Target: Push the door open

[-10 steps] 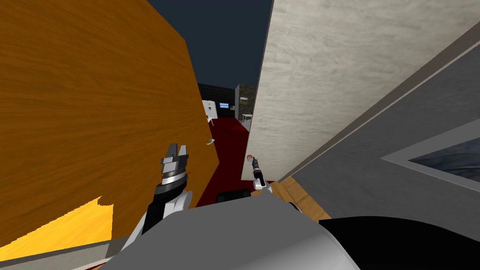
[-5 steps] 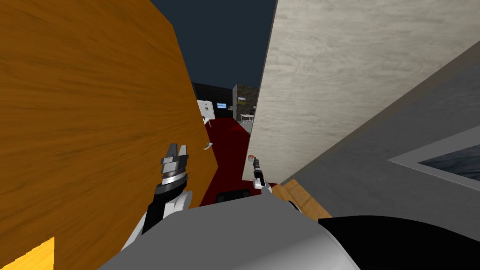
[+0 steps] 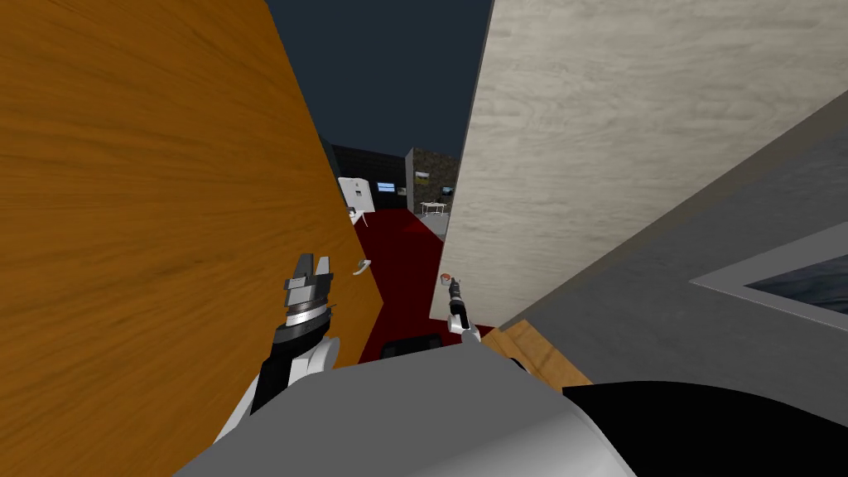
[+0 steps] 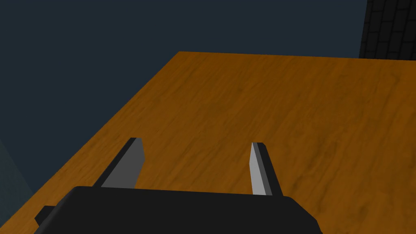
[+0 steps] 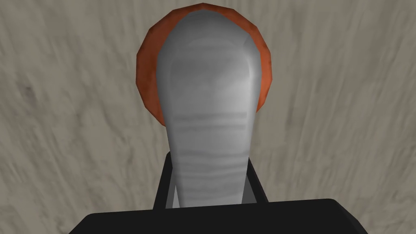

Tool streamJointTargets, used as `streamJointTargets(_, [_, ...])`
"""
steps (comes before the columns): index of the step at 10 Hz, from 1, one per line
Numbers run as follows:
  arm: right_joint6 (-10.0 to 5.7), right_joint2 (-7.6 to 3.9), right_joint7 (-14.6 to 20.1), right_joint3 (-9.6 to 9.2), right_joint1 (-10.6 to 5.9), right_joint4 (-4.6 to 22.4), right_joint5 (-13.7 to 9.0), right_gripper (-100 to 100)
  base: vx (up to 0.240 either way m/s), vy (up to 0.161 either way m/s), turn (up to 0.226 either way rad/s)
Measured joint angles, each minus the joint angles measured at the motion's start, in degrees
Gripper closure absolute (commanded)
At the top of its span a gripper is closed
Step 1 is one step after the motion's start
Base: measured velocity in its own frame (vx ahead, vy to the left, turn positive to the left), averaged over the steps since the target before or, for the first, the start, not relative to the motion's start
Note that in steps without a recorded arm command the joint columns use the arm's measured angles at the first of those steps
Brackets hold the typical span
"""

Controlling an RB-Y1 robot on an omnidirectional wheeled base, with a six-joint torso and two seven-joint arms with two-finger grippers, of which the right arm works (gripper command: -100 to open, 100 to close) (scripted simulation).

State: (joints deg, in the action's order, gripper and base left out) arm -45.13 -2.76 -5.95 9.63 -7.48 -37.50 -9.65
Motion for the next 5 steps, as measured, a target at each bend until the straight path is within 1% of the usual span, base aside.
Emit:
streamJointTargets(1, [0.03, 0.28, -0.35, 0.64, -0.04, 0.02, -0.28, 100, 0.176, 0.035, -0.052])
streamJointTargets(2, [0.10, 0.60, -0.68, 1.12, 0.07, -0.16, -0.48, 100, 0.079, 0.005, -0.027])
streamJointTargets(3, [0.06, 0.52, -0.73, 1.27, 0.03, -0.26, -0.55, 100, 0.137, -0.005, -0.038])
streamJointTargets(4, [0.56, 0.34, -0.89, 1.51, 0.42, -0.78, -0.75, 100, 0.198, 0.014, -0.030])
streamJointTargets(5, [0.05, -0.18, -0.96, 1.94, -0.25, 0.85, -1.06, 100, 0.190, -0.008, -0.045])
